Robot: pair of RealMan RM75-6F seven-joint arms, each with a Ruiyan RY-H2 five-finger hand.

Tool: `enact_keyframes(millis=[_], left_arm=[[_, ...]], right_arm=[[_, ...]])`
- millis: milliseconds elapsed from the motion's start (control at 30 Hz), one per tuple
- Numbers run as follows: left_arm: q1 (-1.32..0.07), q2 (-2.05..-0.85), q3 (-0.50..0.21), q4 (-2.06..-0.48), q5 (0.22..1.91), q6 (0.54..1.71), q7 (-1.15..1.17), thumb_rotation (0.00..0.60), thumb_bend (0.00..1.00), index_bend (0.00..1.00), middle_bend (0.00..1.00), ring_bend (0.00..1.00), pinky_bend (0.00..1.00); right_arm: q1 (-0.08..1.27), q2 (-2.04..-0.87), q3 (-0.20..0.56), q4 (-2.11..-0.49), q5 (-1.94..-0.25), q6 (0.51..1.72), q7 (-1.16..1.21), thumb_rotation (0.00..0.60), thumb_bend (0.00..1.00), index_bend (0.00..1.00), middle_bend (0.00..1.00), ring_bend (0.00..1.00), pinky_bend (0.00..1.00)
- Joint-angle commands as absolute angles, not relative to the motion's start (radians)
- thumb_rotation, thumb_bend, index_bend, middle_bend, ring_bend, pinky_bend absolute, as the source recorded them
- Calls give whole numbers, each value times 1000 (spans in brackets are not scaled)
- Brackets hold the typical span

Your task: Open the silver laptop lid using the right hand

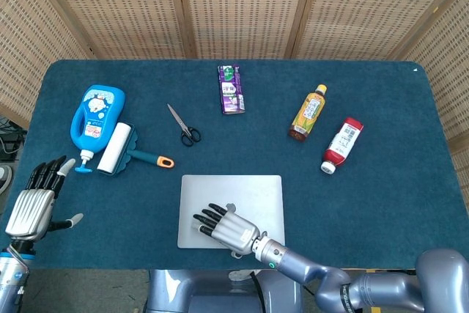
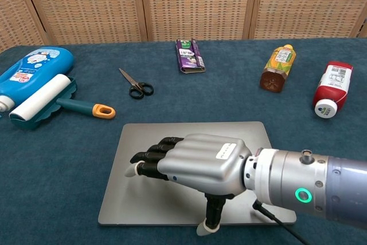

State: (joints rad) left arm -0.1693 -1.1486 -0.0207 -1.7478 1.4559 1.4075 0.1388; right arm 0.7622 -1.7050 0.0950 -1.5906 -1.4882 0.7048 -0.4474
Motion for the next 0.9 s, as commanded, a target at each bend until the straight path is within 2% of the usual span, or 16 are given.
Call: enact_keyframes(millis=[33, 633, 900], left_arm=[[-168, -1149, -20, -1746, 1459, 1409, 139, 600, 0, 0, 0, 0, 0], [-165, -1156, -28, -1747, 1450, 1406, 149, 600, 0, 0, 0, 0, 0], [-165, -1156, -27, -1746, 1456, 1404, 145, 600, 0, 0, 0, 0, 0]], right_arm=[[767, -1720, 86, -1577, -1480, 718, -463, 600, 56, 45, 0, 0, 0], [774, -1775, 48, -1516, -1475, 777, -466, 600, 89, 91, 0, 0, 0], [778, -1801, 45, -1476, -1461, 792, -463, 600, 176, 104, 0, 0, 0]])
